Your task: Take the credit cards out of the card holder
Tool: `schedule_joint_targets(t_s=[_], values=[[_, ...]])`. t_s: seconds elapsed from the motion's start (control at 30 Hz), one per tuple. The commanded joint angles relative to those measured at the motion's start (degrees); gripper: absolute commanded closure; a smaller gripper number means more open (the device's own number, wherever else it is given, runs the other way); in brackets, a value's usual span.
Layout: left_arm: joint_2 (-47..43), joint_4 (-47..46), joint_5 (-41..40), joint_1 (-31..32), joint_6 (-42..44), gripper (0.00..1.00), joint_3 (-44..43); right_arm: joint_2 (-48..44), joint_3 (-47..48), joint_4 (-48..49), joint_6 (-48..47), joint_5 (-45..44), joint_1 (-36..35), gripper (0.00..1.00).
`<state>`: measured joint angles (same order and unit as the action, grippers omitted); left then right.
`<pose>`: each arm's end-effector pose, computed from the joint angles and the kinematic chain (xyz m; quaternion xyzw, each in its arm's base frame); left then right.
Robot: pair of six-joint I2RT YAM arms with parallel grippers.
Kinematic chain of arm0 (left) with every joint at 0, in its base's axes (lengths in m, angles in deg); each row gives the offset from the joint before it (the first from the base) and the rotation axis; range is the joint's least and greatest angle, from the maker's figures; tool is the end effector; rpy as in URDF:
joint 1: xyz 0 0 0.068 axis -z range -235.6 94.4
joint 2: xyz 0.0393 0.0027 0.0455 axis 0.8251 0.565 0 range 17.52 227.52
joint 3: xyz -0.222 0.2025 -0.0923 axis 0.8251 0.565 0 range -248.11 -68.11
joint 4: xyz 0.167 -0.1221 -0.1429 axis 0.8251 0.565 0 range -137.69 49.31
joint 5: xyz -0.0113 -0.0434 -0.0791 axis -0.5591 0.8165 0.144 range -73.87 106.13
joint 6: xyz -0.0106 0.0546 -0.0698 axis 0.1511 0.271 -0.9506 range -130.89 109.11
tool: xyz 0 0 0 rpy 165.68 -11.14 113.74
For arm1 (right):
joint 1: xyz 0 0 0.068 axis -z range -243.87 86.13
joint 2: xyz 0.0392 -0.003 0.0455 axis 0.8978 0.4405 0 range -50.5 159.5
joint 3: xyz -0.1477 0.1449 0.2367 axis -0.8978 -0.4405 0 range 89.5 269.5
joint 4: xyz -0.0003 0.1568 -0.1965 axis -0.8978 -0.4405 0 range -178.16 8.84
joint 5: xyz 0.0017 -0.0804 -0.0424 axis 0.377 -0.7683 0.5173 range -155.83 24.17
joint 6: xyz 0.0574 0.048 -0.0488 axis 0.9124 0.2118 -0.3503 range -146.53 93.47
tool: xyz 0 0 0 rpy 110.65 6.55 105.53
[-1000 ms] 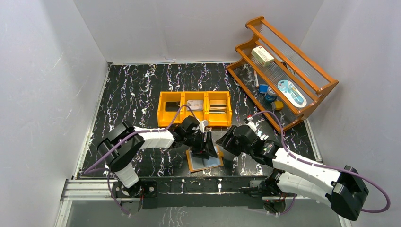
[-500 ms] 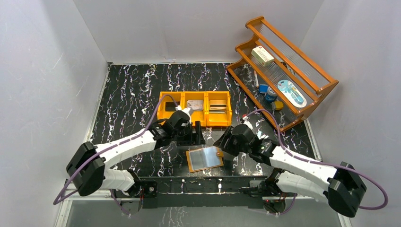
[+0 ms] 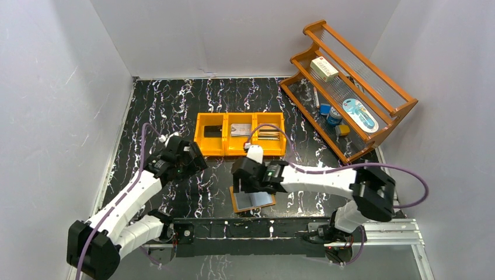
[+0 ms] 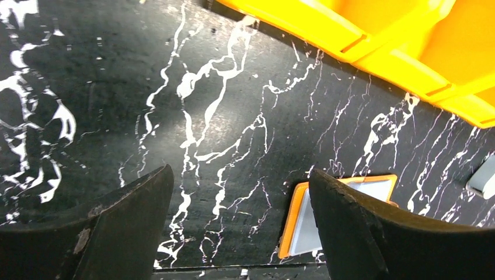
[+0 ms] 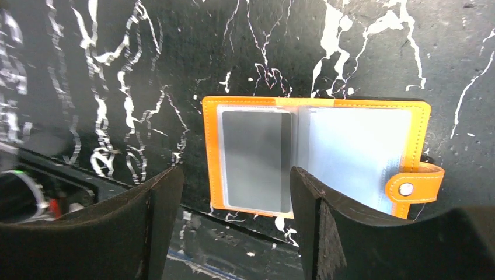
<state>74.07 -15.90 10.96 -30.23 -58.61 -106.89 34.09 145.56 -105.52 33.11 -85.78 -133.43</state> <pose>0.1764 -0.0756 0.2385 -0.1970 0.9166 -0.1717 0.3027 0.1355 0.2860 0.2410 -0.0259 0.9350 0.2126 0.2827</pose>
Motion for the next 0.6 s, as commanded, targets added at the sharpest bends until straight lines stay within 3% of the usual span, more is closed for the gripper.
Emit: schedule_joint_targets(t_s=[0.0,0.17,0.37,0.57], values=[[-5.05,5.77,-6.97,-0.4,-2.84,0.15,-0.19,6.03,5.89,-7.59,-2.83,-5.92,-3.21,0.24],[-8.31,4.49,-7.63,-0.47,-7.83,0.1,1.54,10.51,9.35,-8.8,-4.77,-4.76,-4.3,0.23],[-7.09,4.01,-4.03,-0.48,-7.12,0.1,2.21,16.79,13.09,-10.06,-5.81,-2.44,-4.93,0.24],[-6.74,3.25,-3.13,-0.45,-6.56,0.1,1.87,20.15,13.28,-11.82,-4.74,-1.85,-4.85,0.33]])
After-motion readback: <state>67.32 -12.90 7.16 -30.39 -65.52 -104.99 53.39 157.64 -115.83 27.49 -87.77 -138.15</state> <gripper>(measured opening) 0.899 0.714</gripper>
